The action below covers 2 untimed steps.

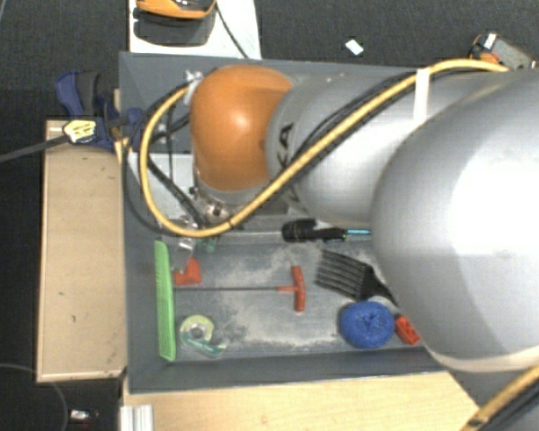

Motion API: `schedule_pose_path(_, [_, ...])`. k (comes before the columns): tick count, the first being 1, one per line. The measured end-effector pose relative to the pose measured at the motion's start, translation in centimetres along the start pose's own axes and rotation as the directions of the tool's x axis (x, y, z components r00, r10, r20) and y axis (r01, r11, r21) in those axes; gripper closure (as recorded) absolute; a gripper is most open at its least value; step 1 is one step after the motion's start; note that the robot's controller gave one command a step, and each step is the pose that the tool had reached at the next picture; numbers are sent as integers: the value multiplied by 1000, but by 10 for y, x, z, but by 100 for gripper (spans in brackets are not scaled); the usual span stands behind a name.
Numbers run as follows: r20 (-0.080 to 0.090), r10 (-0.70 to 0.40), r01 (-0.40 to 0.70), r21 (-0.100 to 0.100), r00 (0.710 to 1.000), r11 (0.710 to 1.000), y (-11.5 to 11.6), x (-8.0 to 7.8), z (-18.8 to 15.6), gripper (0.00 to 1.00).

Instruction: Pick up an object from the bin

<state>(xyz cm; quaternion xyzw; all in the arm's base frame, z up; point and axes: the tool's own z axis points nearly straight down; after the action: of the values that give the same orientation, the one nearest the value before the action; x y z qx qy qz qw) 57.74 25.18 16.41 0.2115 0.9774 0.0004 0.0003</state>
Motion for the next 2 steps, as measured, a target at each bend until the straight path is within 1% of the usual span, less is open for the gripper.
schedule_pose_path(1, [-1, -64, 64, 0, 998, 998, -4, 4, 11, 0])
schedule_pose_path(2, [1, 76, -76, -2, 997, 997, -5, 7, 68, 0])
